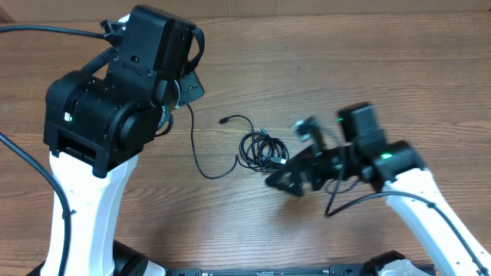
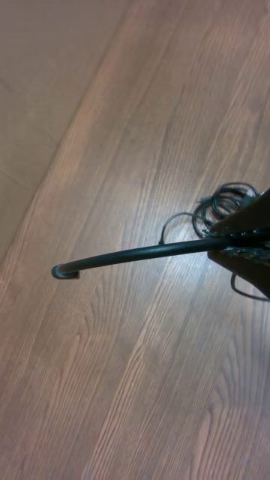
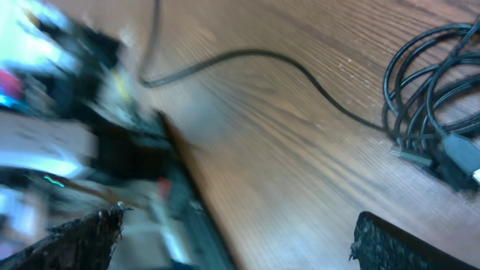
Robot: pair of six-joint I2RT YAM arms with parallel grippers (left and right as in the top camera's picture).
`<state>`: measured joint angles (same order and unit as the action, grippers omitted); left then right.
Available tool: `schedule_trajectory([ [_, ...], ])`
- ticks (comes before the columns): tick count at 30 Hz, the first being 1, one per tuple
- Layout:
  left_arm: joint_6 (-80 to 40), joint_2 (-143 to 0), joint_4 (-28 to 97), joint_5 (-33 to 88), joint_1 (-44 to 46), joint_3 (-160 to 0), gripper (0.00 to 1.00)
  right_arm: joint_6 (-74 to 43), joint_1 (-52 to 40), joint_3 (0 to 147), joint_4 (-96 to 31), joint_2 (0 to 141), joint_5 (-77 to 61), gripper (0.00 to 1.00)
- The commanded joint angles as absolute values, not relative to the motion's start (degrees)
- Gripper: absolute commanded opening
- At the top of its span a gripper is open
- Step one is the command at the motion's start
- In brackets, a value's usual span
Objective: Untangle cables
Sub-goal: 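Move the right gripper to the remaining cable coil and lower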
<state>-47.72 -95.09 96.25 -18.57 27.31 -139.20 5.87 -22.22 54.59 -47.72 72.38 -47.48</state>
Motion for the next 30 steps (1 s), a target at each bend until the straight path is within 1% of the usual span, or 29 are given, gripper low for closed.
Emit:
schedule_trajectory([
  [1,-50.4,-95.2,95.2,-17.4,26.9,-139.2,0.04,9.7,-29.9,55.1,-44.7,73.6,-28.4,1.00],
  [6,-50.3,-95.2,92.7,-14.6,26.8,-139.2,0.04,9.7,-38.5,55.1,-37.6,74.1,-14.7,1.00],
  [9,-50.3,-95.1,91.4,-10.6,24.8,-139.9,0.04,9.7,-40.2,55.1,-34.0,74.1,-11.3,1.00],
  [11,-50.1,-95.1,90.2,-4.4,22.4,-140.8,0.04,9.7,-40.4,55.1,-31.9,74.1,-11.6,1.00],
  [15,-49.7,-95.1,88.3,10.7,14.3,-143.4,0.04,9.6,-40.4,55.1,-29.2,74.1,-11.6,1.00],
  [20,-49.2,-95.1,88.5,24.6,4.7,-144.2,0.04,9.5,-40.4,55.1,-26.3,74.7,-13.0,1.00],
  [22,-48.2,-95.2,88.5,29.9,2.6,-144.2,0.04,9.5,-40.4,55.1,-24.3,75.7,-15.7,1.00],
  [26,-48.2,-95.1,88.5,34.2,0.4,-144.2,0.04,9.5,-40.4,55.1,-20.5,78.7,-16.8,1.00],
  [30,-48.2,-95.1,88.5,34.2,0.3,-144.2,0.04,7.5,-40.4,55.1,-16.6,82.2,-16.8,1.00],
])
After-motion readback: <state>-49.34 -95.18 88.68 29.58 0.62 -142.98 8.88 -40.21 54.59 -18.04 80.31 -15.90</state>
